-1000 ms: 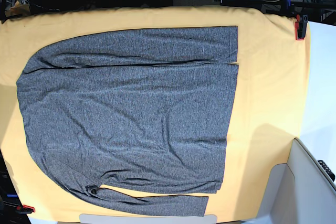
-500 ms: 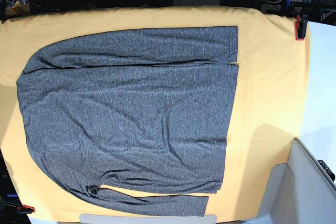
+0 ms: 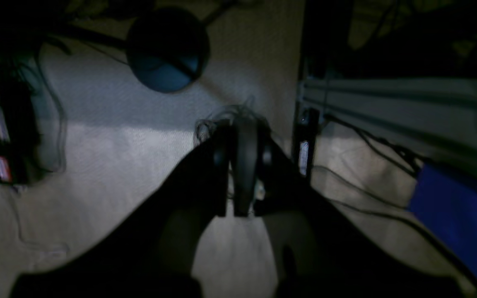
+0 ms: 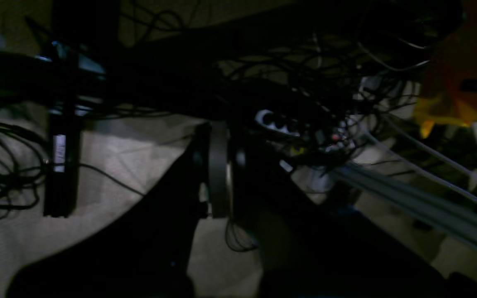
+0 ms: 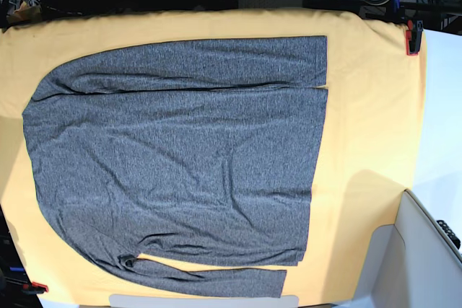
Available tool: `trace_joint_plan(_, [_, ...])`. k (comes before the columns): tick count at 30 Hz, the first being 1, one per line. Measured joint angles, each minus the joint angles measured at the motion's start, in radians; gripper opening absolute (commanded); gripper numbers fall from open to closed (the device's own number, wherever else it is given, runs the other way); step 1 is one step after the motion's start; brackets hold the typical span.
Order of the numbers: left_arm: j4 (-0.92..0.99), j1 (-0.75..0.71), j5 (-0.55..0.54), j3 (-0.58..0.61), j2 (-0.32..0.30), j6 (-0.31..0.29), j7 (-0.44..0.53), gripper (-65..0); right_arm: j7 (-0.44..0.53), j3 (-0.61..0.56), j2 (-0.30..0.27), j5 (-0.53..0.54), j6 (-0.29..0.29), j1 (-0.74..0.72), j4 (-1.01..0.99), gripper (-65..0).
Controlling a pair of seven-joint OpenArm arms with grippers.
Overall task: Fold the T-shirt properly
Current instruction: 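Lower both grippers toward the shoulder corners of the grey shirt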
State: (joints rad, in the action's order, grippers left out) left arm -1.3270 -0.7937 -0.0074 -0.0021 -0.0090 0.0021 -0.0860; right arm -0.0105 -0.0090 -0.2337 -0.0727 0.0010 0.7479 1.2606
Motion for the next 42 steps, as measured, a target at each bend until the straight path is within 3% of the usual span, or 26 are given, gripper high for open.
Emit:
trace_joint_plan(4, [-0.181, -0.108, -0.010, 0.003, -0.034, -0.003, -0.011, -65.0, -0.007, 0.005, -0.008, 0.000, -0.004, 0.119, 0.159, -65.0])
trace_joint_plan(11, [-0.559, -0.250, -0.232, -0.005, -0.219, 0.014, -0.126, -65.0, -0.011, 0.101, 0.047, 0.075, 0.003, 0.317, 0.505, -65.0])
trace_joint_plan(14, [-0.714, -0.331, -0.291, -0.004, -0.277, -0.003, -0.150, -65.0, -0.013, 0.166, 0.040, 0.123, 0.001, 0.392, 0.632, -65.0])
trace_joint_plan(17, [-0.756, -0.380, -0.333, 0.009, -0.322, -0.009, -0.126, -65.0, -0.011, 0.212, 0.037, 0.177, -0.001, 0.416, 0.713, -65.0])
trace_joint_plan(20, [-0.744, -0.369, -0.369, 0.008, -0.372, -0.009, -0.160, -65.0, -0.005, 0.229, 0.031, 0.260, 0.013, 0.425, 0.743, -65.0])
trace_joint_plan(22, [-0.747, -0.356, -0.373, 0.004, -0.375, -0.034, -0.156, -63.6, -0.015, 0.251, 0.020, 0.303, 0.018, 0.428, 0.743, -65.0])
trace_joint_plan(26, [-0.750, -0.331, -0.378, 0.004, -0.365, -0.156, -0.166, -57.1, -0.015, 0.275, -0.018, 0.407, 0.010, 0.395, 0.743, -63.0])
trace_joint_plan(29, [-0.750, -0.315, -0.382, 0.006, -0.370, -0.150, -0.165, -55.0, -0.015, 0.272, -0.018, 0.512, 0.063, 0.347, 0.748, -56.1])
trace_joint_plan(34, [-0.750, -0.248, -0.381, 0.007, -0.368, -0.151, -0.185, -54.7, -0.014, 0.270, -0.047, 0.677, 0.056, 0.243, 0.748, -45.9])
trace_joint_plan(38, [-0.750, -0.189, -0.379, 0.019, -0.367, -0.149, -0.270, -51.1, -0.029, 0.272, -0.048, 0.847, 0.054, 0.158, 0.746, -43.3])
trace_joint_plan(42, [-0.750, -0.120, -0.379, 0.030, -0.365, -0.153, -0.283, -47.9, -0.130, 0.272, -0.051, 1.056, 0.052, 0.063, 0.726, -43.0])
